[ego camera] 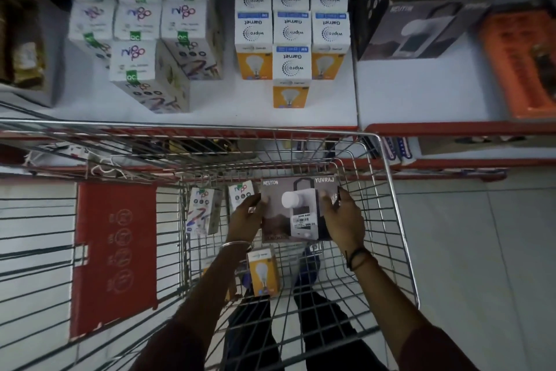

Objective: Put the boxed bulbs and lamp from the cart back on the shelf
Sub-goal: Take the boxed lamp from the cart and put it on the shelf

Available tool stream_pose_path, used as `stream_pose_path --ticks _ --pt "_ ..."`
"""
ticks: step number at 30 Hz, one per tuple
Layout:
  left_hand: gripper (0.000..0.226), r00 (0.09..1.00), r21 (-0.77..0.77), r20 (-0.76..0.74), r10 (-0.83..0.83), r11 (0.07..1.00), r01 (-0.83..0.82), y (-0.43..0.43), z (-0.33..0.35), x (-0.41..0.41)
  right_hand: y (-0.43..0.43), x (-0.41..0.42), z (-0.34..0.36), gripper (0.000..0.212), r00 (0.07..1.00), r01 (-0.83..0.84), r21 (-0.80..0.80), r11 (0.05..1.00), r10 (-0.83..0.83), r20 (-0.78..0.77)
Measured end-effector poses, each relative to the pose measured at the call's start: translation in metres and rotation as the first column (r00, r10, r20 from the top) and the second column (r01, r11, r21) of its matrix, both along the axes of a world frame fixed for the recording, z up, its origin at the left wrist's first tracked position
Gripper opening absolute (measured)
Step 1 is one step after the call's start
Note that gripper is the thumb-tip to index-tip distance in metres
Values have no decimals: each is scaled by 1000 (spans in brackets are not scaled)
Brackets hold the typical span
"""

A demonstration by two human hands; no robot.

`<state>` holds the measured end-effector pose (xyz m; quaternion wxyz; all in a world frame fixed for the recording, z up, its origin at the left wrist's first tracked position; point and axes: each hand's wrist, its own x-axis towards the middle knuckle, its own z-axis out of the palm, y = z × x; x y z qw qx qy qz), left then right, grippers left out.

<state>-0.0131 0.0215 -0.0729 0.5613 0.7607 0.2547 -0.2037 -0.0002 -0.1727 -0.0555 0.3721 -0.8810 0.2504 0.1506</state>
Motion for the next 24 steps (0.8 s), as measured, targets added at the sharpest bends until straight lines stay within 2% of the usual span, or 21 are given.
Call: stream_pose_path --ticks 3,7,10,15,17,21,24 --pt "24 998 -35 62 9 999 -7 3 37 -5 0 -9 33 28 996 -13 24 1000 11 88" --pt "24 986 -24 165 -21 999 25 4 84 -7 -6 -17 75 40 980 9 17 1000 -12 198" --pt "9 972 -37 234 -30 999 40 -1 123 -3 -18 -20 113 43 957 30 23 999 -36 286" --pt "28 947 -98 315 -58 991 93 -21 183 6 -48 -15 167 47 910 25 17 1000 -29 414" --pt "33 926 -66 366 -96 989 129 -34 202 11 -64 -10 191 37 889 30 38 999 -44 457" --pt "34 827 -63 542 -145 975 212 -72 230 17 -101 5 221 29 834 -4 198 980 -106 541" --pt "44 808 -141 574 -137 955 262 -107 244 20 -123 20 239 21 756 14 326 945 -223 615"
